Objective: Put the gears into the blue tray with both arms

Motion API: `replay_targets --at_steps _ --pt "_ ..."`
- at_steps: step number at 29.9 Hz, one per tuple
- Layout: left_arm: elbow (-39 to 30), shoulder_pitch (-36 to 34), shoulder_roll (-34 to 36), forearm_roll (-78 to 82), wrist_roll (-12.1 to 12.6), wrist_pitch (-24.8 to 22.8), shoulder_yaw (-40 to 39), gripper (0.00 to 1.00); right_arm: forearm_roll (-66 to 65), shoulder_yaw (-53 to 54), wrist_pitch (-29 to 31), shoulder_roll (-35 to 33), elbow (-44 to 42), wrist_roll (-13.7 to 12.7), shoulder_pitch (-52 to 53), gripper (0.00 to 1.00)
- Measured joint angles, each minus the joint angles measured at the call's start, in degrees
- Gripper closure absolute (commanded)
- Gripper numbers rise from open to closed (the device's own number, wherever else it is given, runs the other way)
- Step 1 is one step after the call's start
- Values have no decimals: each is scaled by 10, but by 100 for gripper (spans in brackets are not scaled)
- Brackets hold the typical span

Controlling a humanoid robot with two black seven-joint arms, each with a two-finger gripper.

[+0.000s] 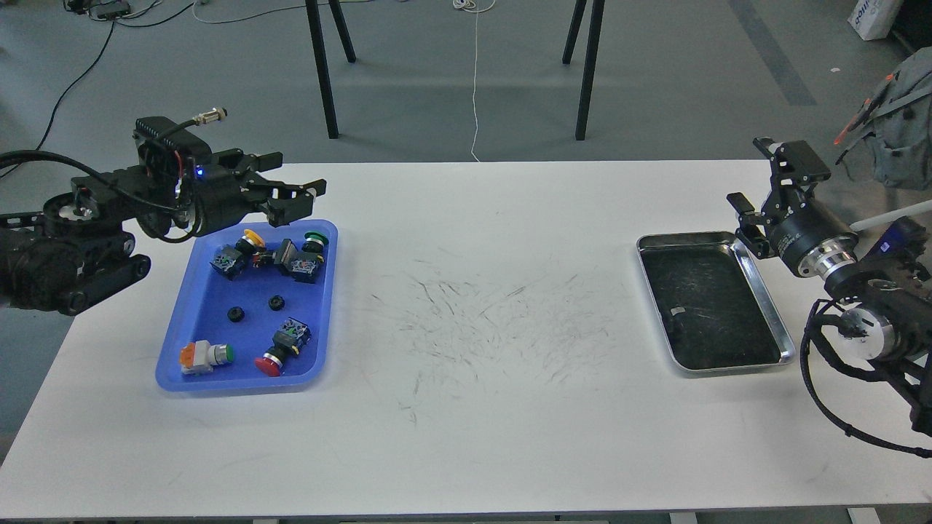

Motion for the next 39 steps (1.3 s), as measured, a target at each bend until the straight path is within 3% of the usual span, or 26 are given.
replay_targets --at_steps 10,22,28,33,39 --pt "27 5 -53 -161 0 -102 -127 1 0 1 -1 -2 -1 0 -1 2" --pt "28 13 -101 -455 0 -163 -179 0 1 6 -9 4 -1 0 -1 2" --pt "42 58 -126 -547 0 -209 -284 0 8 15 -12 7 -2 0 -7 2" --pt "68 115 -157 -555 0 -222 -394 0 45 31 -14 16 -10 0 -8 2" --pt "86 126 -184 -602 0 -222 -437 0 121 35 -15 28 -12 0 -9 2"
